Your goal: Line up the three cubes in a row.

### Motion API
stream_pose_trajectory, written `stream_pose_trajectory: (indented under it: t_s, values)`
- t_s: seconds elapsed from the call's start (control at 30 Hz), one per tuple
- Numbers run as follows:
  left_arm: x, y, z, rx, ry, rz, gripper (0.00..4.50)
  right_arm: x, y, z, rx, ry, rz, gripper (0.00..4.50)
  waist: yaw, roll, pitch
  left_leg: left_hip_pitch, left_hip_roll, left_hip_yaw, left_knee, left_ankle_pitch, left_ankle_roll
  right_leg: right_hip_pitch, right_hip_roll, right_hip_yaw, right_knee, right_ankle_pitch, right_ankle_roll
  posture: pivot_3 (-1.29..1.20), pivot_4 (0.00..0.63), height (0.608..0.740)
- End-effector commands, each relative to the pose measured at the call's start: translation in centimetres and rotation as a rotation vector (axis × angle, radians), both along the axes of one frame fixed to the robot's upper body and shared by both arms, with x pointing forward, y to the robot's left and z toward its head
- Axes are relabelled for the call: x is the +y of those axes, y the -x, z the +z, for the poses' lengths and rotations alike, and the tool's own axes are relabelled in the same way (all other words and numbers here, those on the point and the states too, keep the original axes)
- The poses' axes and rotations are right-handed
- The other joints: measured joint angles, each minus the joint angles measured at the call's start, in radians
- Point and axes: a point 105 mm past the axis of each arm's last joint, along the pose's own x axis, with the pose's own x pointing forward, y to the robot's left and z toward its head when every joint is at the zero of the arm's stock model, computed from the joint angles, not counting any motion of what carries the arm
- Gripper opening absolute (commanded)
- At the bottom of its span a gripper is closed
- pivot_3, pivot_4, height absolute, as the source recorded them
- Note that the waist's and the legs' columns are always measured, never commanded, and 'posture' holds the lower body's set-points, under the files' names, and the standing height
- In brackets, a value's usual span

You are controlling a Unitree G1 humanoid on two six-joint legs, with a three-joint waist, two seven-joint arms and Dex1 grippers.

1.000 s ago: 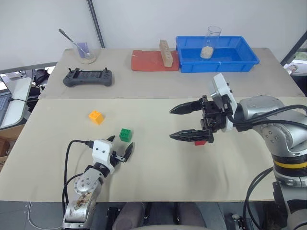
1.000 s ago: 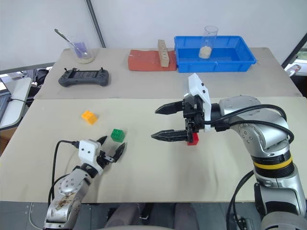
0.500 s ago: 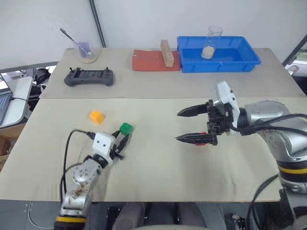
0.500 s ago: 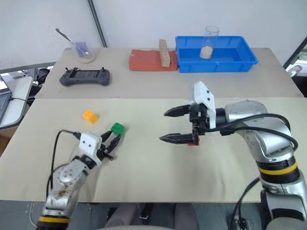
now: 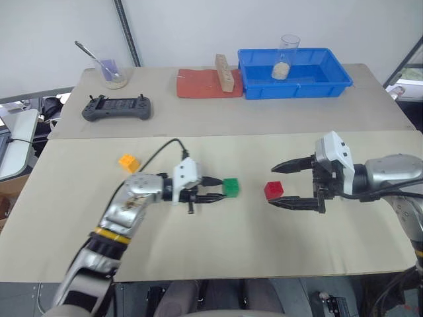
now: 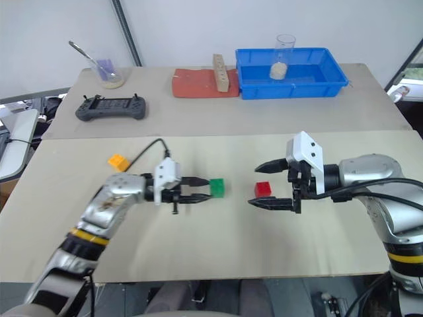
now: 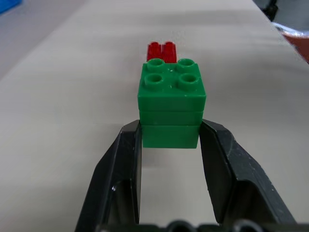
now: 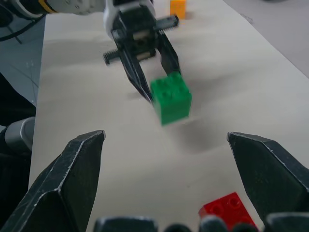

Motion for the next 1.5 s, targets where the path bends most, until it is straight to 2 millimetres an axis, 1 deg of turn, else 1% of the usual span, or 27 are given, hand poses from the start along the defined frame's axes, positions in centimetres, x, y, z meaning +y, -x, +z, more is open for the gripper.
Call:
stream_pose_trajectory:
  t_s: [0.03, 0.2, 0.4, 0.57, 0.7, 0.77, 0.8, 0.9, 0.93, 1.07, 1.17, 1.23, 1.3, 1.37, 1.43, 1.47, 1.5]
  values:
    - [-0.4, -0.5, -0.6, -0.048, -0.027, -0.023, 1.25, -0.1, 0.5, 1.2, -0.052, -0.007, -0.009, 4.50, -0.004, 0.000, 0.000, 0.000, 0.000, 0.000, 0.000, 0.000, 0.000, 0.000, 0.000, 0.000, 0.000, 0.000, 0.000, 0.00, 0.150, 0.740]
    - [-1.5, -1.4, -1.3, -0.055, -0.028, -0.026, 1.25, -0.5, 0.7, 1.0, -0.049, -0.002, -0.034, 4.50, -0.007, 0.000, 0.000, -0.001, 0.000, 0.000, 0.000, 0.001, 0.002, -0.001, 0.000, 0.000, 0.000, 0.000, 0.000, 0.00, 0.150, 0.740]
    - [-2.7, -2.0, -1.6, -0.070, -0.017, -0.021, 1.25, -0.6, 0.5, 1.1, -0.052, 0.002, -0.047, 4.50, -0.006, -0.001, 0.000, -0.001, 0.000, 0.000, 0.001, 0.001, 0.002, 0.000, 0.000, 0.000, 0.000, 0.000, 0.000, 0.00, 0.150, 0.740]
    - [-3.2, -2.6, -1.7, -0.078, -0.010, -0.002, 1.25, -0.6, 0.5, 1.0, -0.054, 0.005, -0.053, 4.50, -0.004, -0.001, 0.000, -0.001, 0.000, 0.000, 0.002, 0.002, 0.005, 0.000, 0.001, 0.000, 0.000, 0.000, 0.001, 0.00, 0.150, 0.740]
    - [-3.4, -2.5, -1.7, -0.072, -0.005, -0.015, 1.25, -0.6, 0.4, 1.0, -0.055, 0.005, -0.054, 4.50, -0.004, -0.001, 0.000, -0.001, 0.000, 0.000, 0.002, 0.002, 0.005, 0.000, 0.001, 0.000, 0.001, 0.000, 0.001, 0.00, 0.150, 0.740]
    - [-3.4, -2.4, -1.8, -0.065, -0.005, -0.027, 2.31, -0.5, 0.4, 1.0, -0.055, 0.005, -0.054, 4.50, -0.004, -0.001, 0.000, -0.001, 0.000, 0.000, 0.002, 0.002, 0.005, 0.000, 0.001, 0.000, 0.001, 0.000, 0.001, 0.00, 0.150, 0.740]
    - [-3.3, -2.3, -1.8, -0.059, -0.004, -0.035, 2.70, -0.5, 0.3, 1.0, -0.055, 0.004, -0.054, 4.50, -0.004, -0.001, 0.000, -0.001, 0.000, 0.000, 0.002, 0.002, 0.005, 0.000, 0.001, 0.000, 0.001, 0.000, 0.001, 0.00, 0.150, 0.740]
    - [-2.8, -2.3, -1.6, -0.060, 0.001, -0.025, 4.14, -0.2, 0.2, 0.8, -0.052, -0.002, -0.046, 4.50, -0.004, -0.001, 0.000, -0.001, 0.000, 0.000, 0.002, 0.002, 0.005, -0.001, 0.001, 0.000, 0.001, 0.000, 0.001, 0.00, 0.150, 0.740]
    - [-2.5, -2.5, -1.3, -0.065, 0.006, -0.009, 4.45, -0.1, 0.2, 0.8, -0.051, -0.005, -0.040, 4.50, -0.005, -0.001, 0.000, -0.001, 0.000, 0.000, 0.002, 0.003, 0.005, -0.001, 0.001, 0.000, 0.001, 0.000, 0.001, 0.00, 0.150, 0.740]
    - [0.0, -3.2, 0.9, -0.096, 0.054, 0.097, 4.45, 0.8, -0.1, 0.8, -0.053, -0.026, -0.005, 4.50, -0.017, -0.001, 0.001, -0.001, 0.000, 0.000, 0.002, 0.003, 0.005, -0.001, 0.001, 0.000, 0.001, 0.000, 0.001, 0.00, 0.150, 0.740]
    - [3.4, -2.5, 3.1, -0.140, 0.108, 0.260, 4.45, 2.3, -0.6, 1.2, -0.064, -0.065, 0.033, 4.50, -0.032, -0.001, 0.000, -0.001, 0.001, 0.000, 0.002, 0.002, 0.005, -0.002, 0.001, 0.002, 0.002, 0.000, 0.000, 0.00, 0.150, 0.740]
    - [5.8, -1.7, 4.1, -0.169, 0.136, 0.399, 4.45, 3.8, -0.8, 2.2, -0.062, -0.123, 0.062, 4.50, -0.041, 0.000, 0.000, -0.001, 0.002, 0.000, 0.001, 0.001, 0.005, -0.003, 0.001, 0.003, 0.002, 0.000, 0.000, 0.00, 0.150, 0.740]
    - [8.6, -0.7, 4.8, -0.189, 0.166, 0.561, 4.45, 5.4, -1.0, 3.2, -0.069, -0.167, 0.097, 4.50, -0.042, 0.000, 0.000, -0.001, 0.003, 0.000, 0.001, 0.001, 0.004, -0.003, 0.001, 0.003, 0.002, 0.000, 0.000, 0.00, 0.150, 0.740]
    - [11.8, 0.5, 5.2, -0.205, 0.198, 0.728, 4.45, 7.0, -1.0, 4.5, -0.074, -0.211, 0.135, 4.50, -0.041, 0.000, 0.000, -0.001, 0.003, 0.000, 0.001, 0.001, 0.004, -0.003, 0.002, 0.003, 0.002, 0.001, 0.000, 0.00, 0.150, 0.740]
    - [16.5, 1.6, 5.5, -0.225, 0.204, 0.934, 4.45, 8.9, -1.0, 5.8, -0.075, -0.249, 0.174, 4.50, -0.040, 0.000, 0.000, -0.001, 0.003, 0.000, 0.001, 0.000, 0.004, -0.003, 0.003, 0.003, 0.002, 0.001, -0.001, 0.00, 0.150, 0.740]
    - [18.3, 2.1, 5.6, -0.230, 0.202, 1.007, 4.45, 9.5, -1.0, 6.2, -0.074, -0.258, 0.184, 4.50, -0.039, 0.000, 0.000, 0.000, 0.004, 0.000, 0.001, 0.000, 0.003, -0.003, 0.004, 0.003, 0.002, 0.001, -0.001, 0.00, 0.150, 0.740]
    - [19.3, 2.4, 5.7, -0.231, 0.200, 1.048, 4.45, 9.9, -1.0, 6.5, -0.072, -0.262, 0.190, 4.50, -0.032, 0.000, 0.000, 0.000, 0.005, 0.000, 0.001, 0.000, 0.002, -0.003, 0.005, 0.003, 0.002, 0.001, -0.002, 0.00, 0.150, 0.740]
